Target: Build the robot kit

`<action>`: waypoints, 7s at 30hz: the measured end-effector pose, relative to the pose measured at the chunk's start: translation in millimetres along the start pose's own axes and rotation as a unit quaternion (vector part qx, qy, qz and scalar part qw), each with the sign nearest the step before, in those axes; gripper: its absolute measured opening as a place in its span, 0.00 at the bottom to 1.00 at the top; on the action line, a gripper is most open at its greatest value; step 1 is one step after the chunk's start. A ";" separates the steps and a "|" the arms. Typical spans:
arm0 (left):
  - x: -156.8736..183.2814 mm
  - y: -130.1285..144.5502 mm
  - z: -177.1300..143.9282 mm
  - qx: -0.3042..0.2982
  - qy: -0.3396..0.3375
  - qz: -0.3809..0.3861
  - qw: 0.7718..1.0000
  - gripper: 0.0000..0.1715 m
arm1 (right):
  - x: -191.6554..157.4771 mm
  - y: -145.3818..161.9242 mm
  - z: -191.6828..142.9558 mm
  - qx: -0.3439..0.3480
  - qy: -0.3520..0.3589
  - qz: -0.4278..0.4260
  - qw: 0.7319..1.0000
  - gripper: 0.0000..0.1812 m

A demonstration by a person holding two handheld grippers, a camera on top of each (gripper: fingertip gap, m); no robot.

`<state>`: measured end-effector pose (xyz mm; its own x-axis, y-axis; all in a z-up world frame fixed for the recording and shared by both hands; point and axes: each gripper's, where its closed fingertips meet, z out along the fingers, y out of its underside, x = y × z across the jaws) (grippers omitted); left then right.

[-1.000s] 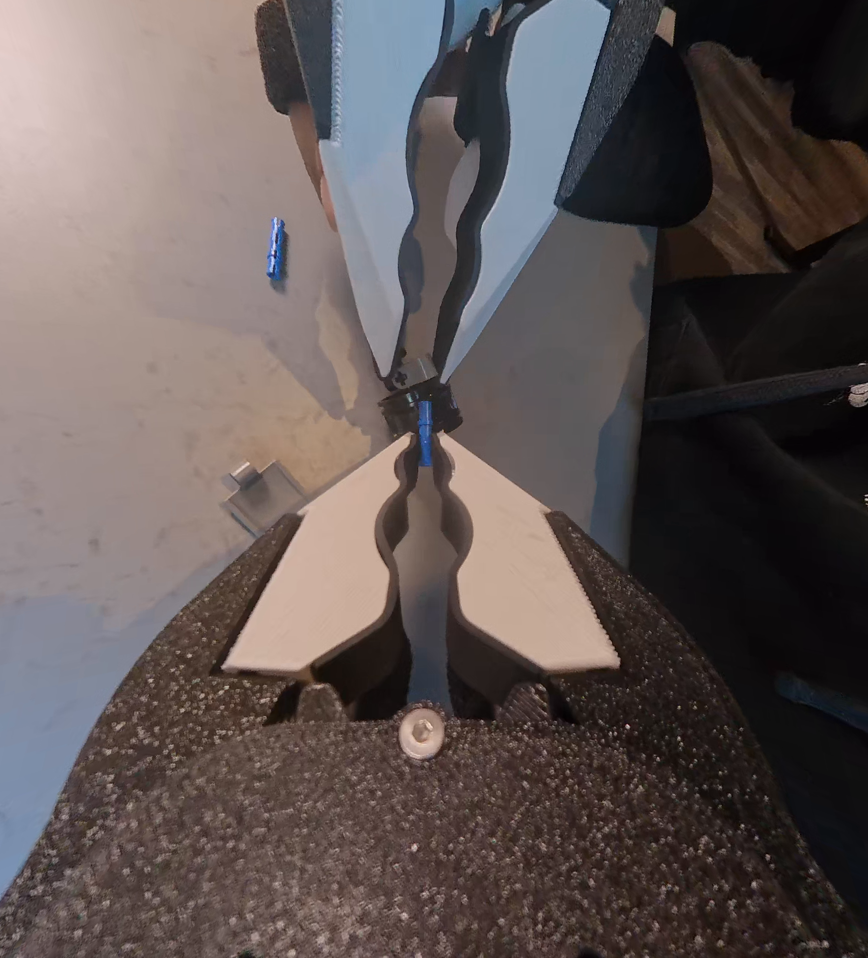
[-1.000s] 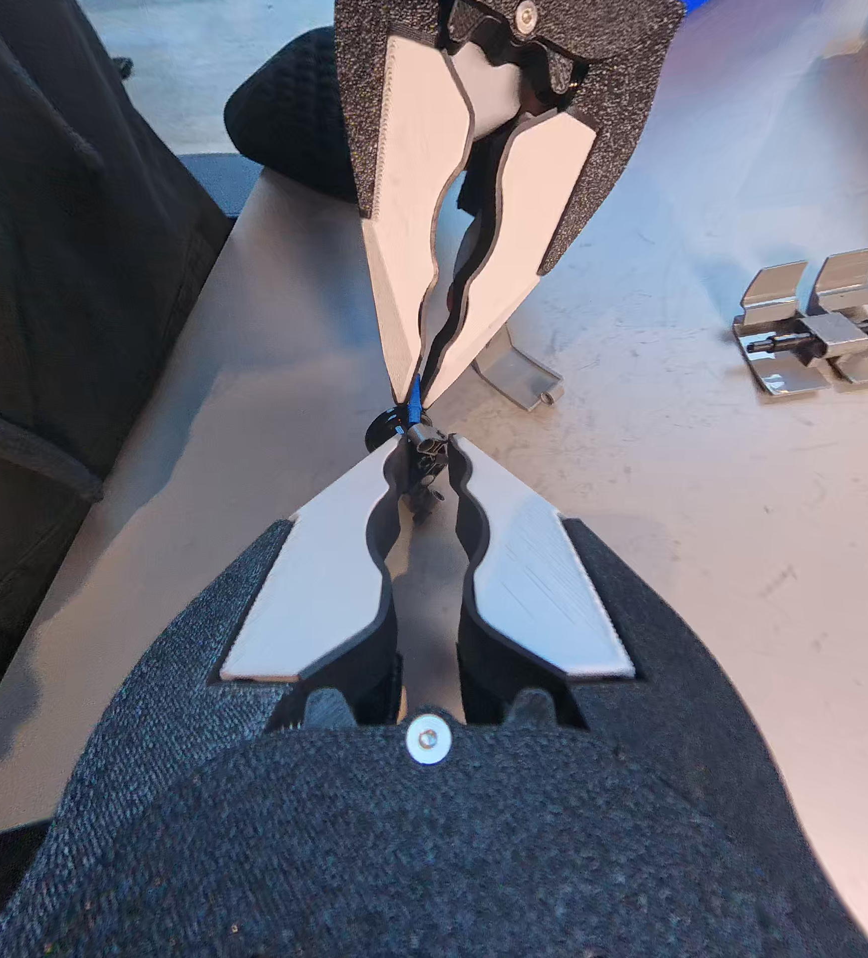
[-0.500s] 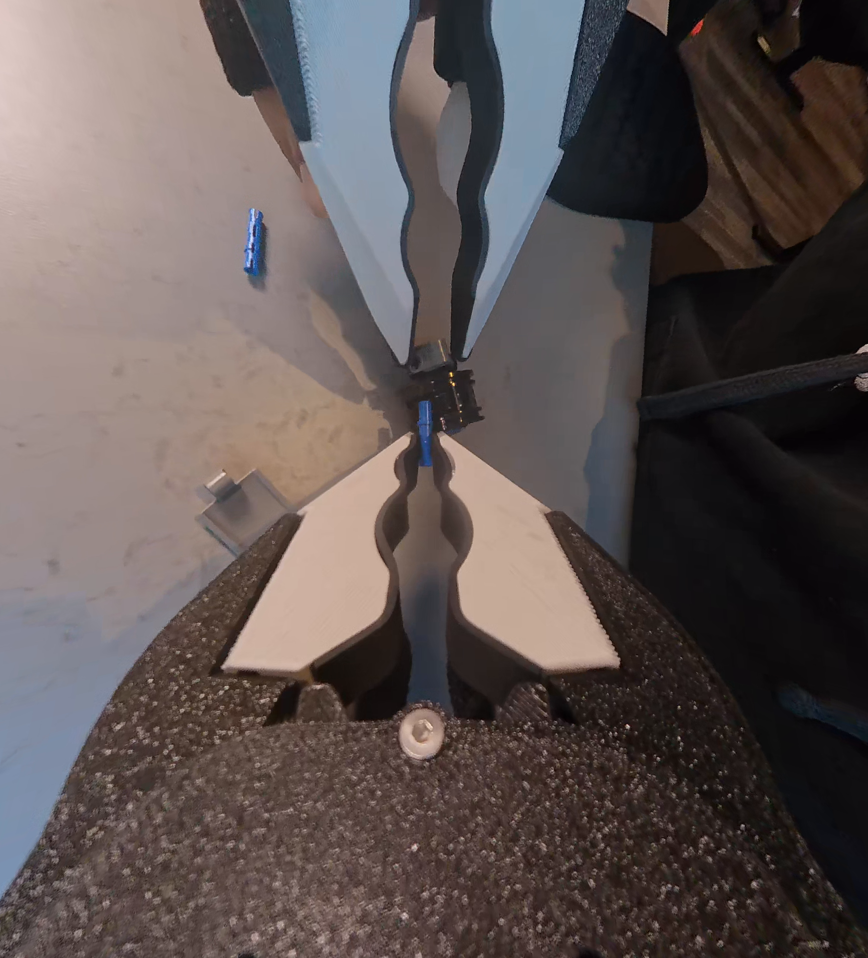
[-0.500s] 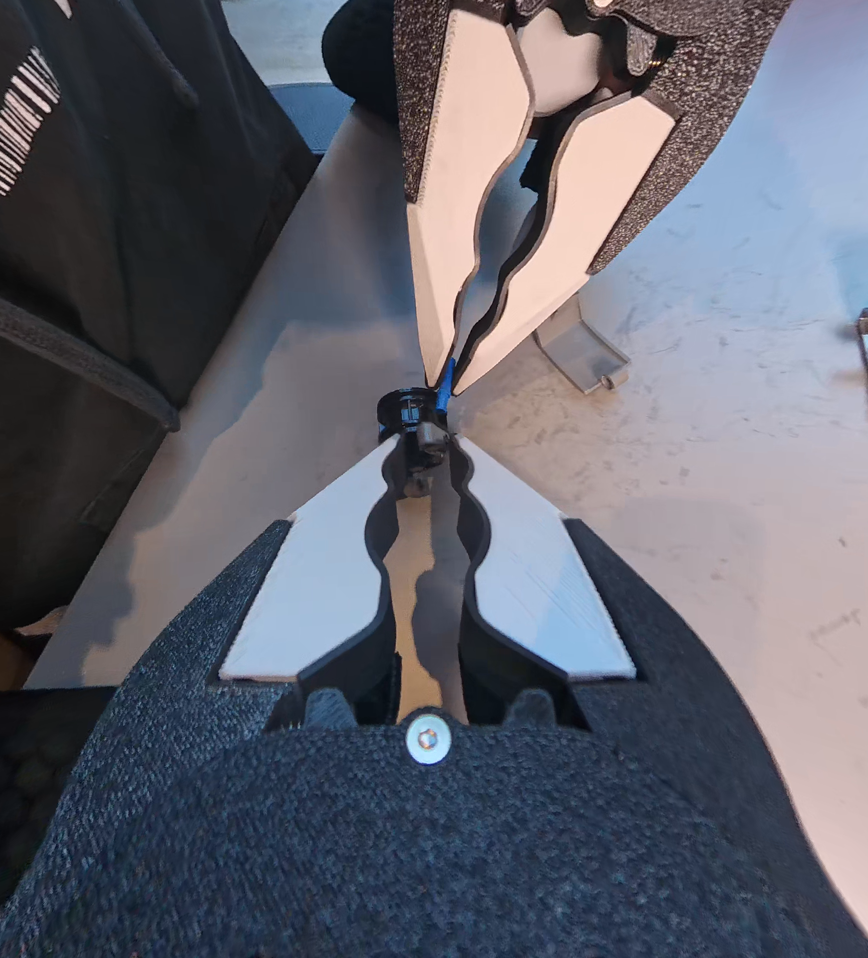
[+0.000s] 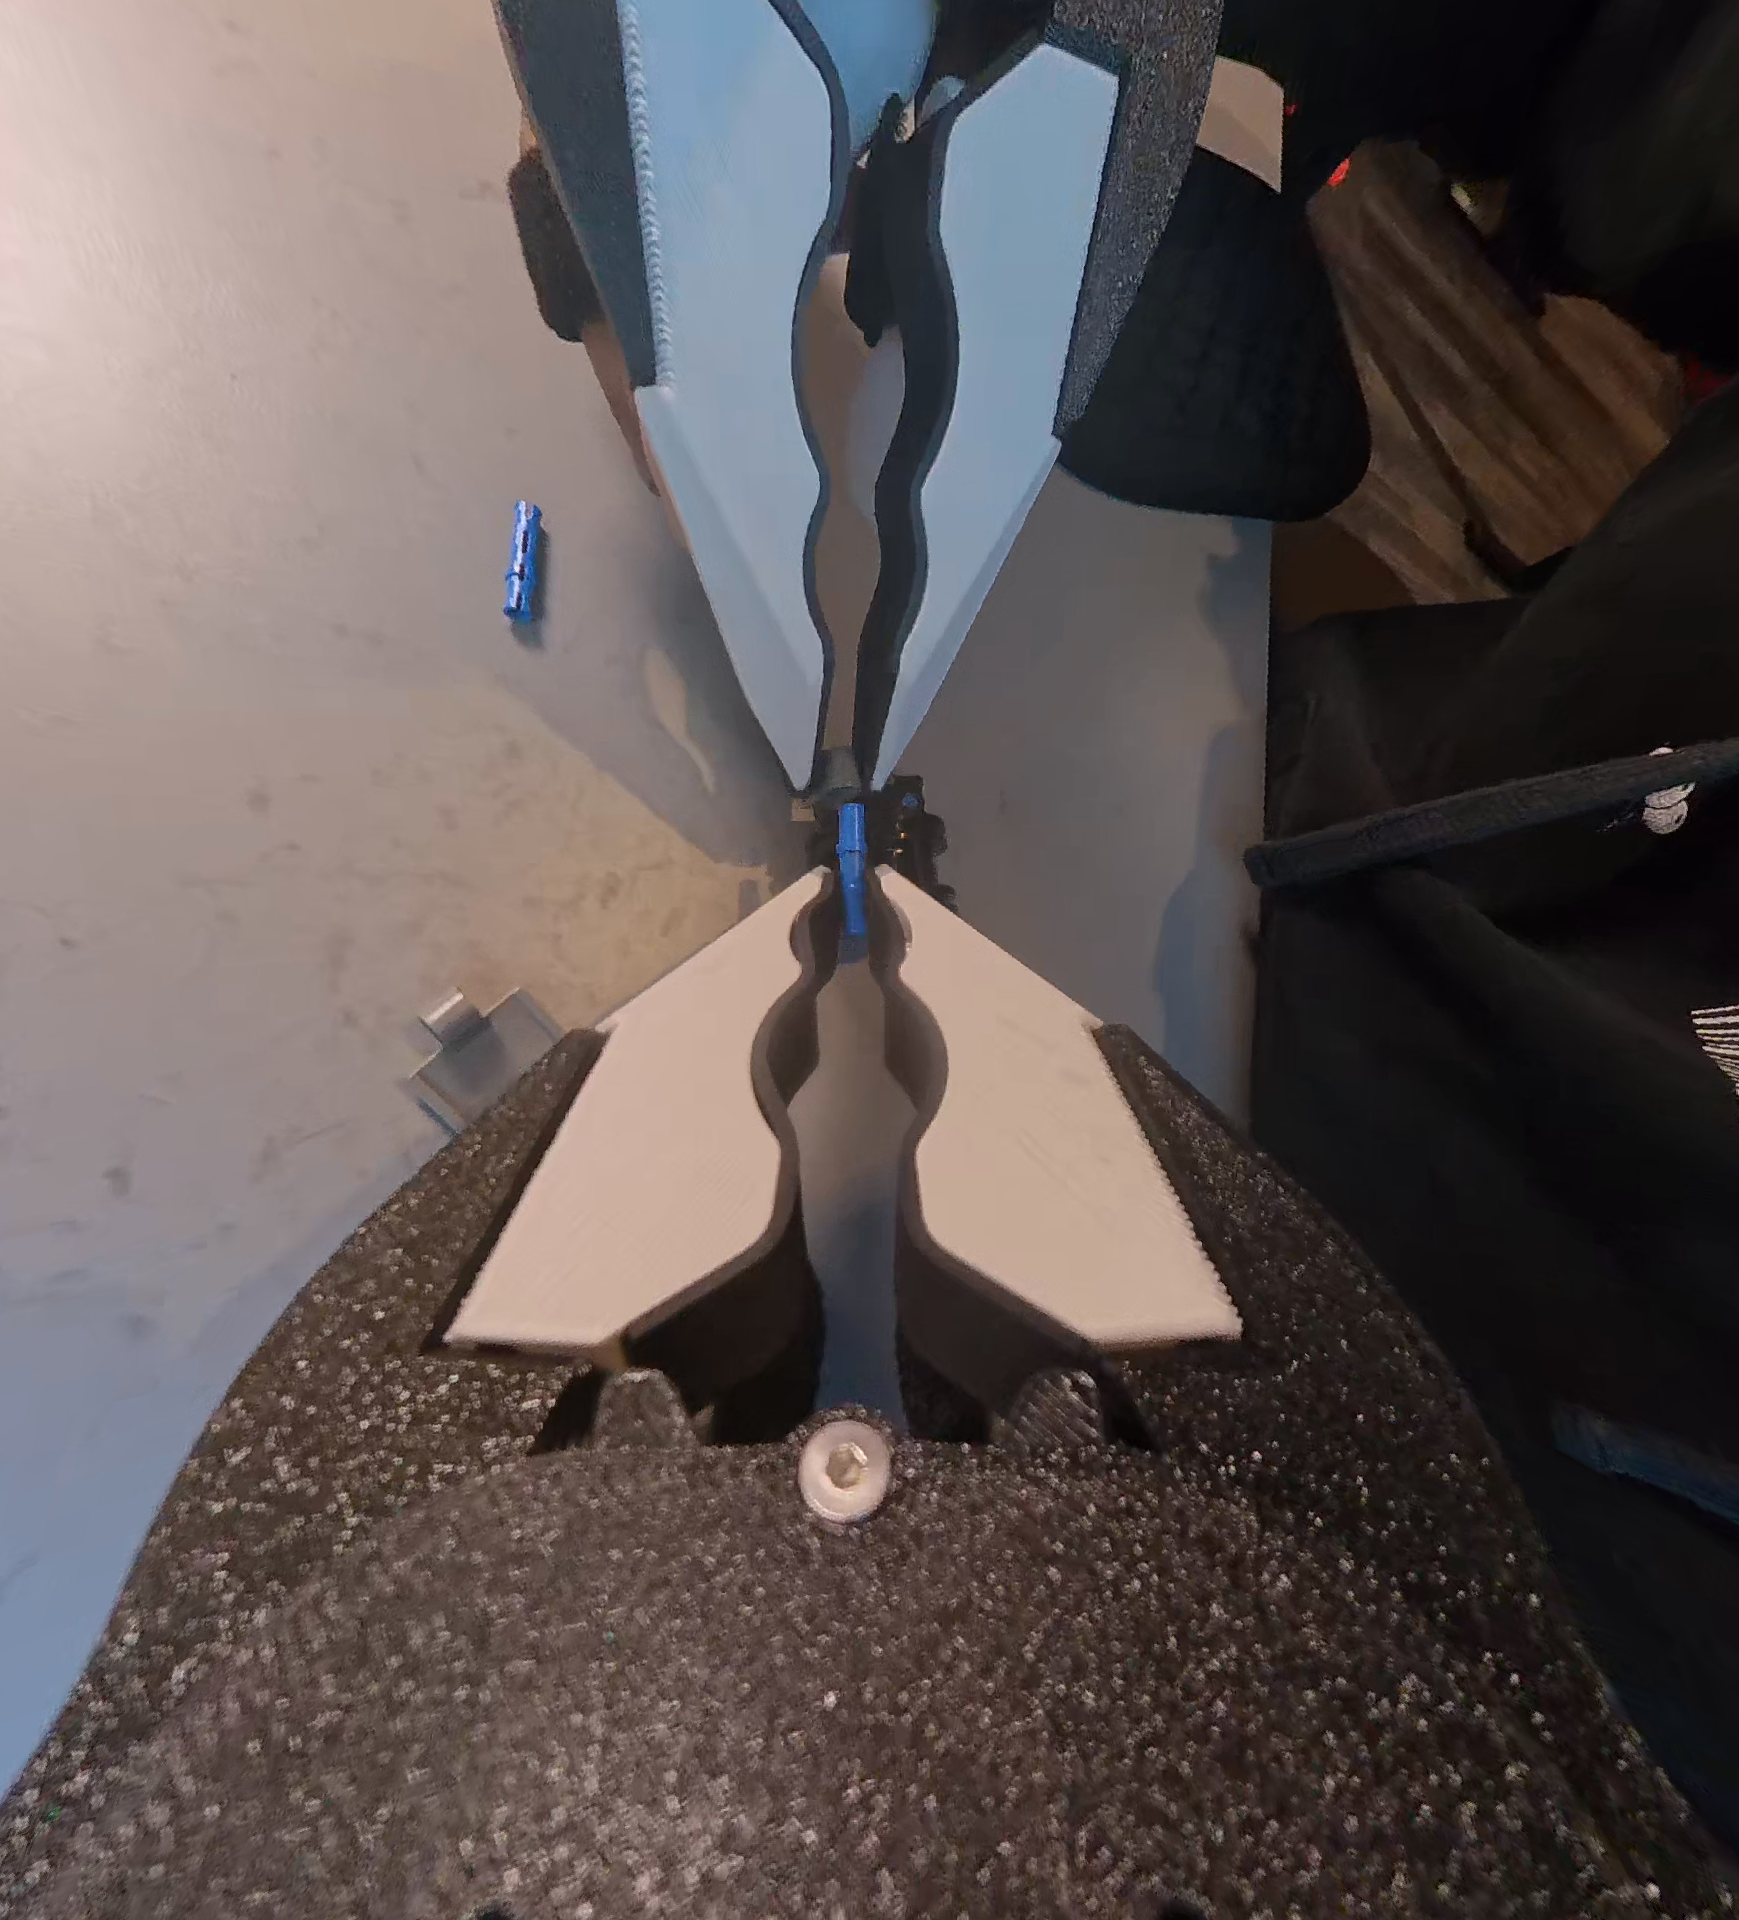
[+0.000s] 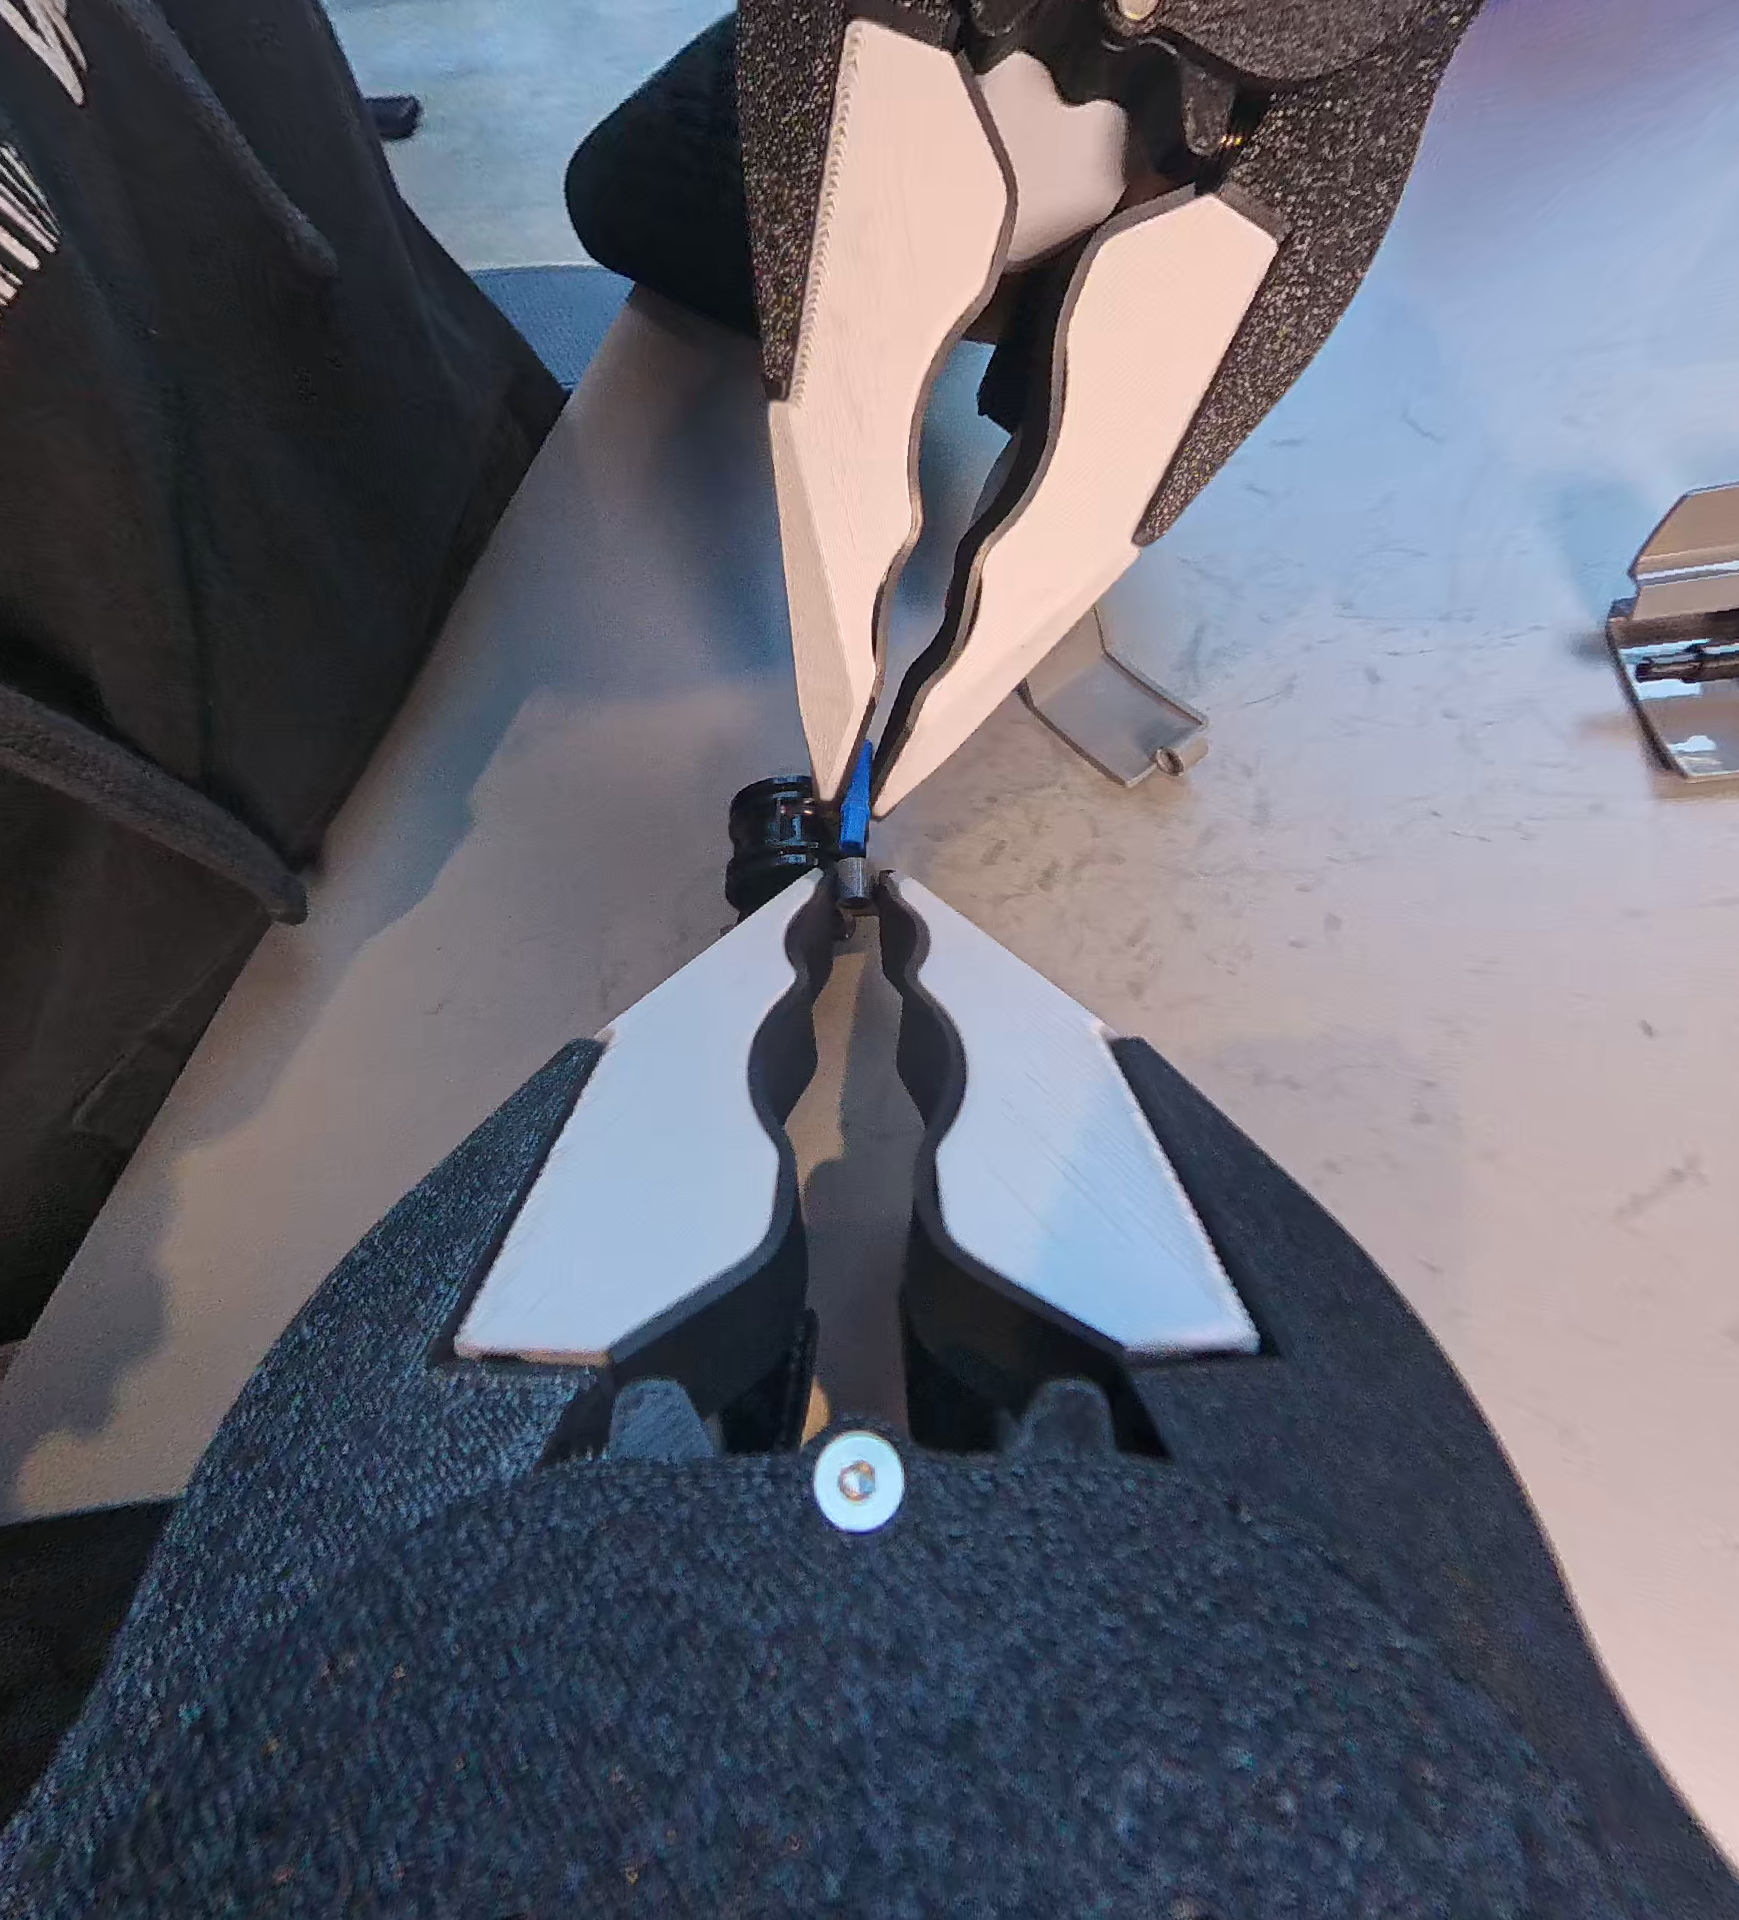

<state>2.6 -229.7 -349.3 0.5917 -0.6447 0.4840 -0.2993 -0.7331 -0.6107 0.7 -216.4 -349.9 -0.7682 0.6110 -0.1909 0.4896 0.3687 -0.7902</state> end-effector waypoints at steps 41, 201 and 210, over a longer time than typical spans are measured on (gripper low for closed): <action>-9.0 -1.3 5.7 -0.153 -0.108 0.202 0.961 0.01 | -0.2 2.3 -1.3 0.030 0.089 0.077 0.993 0.03; -14.8 -0.8 -1.5 0.044 -0.134 0.248 0.958 0.25 | -8.9 -2.6 -4.7 -0.007 0.152 -0.015 0.988 0.09; -20.0 -6.9 2.7 0.053 -0.127 0.247 0.959 0.18 | 2.4 -2.1 -13.3 -0.002 0.175 -0.001 0.985 0.09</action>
<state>-5.2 -211.2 -356.5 0.5646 -0.8243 -0.0415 -0.5212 -0.3170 -0.7924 3.4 -206.4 -340.9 -0.5805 0.8139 0.0240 0.4900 0.3728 -0.7880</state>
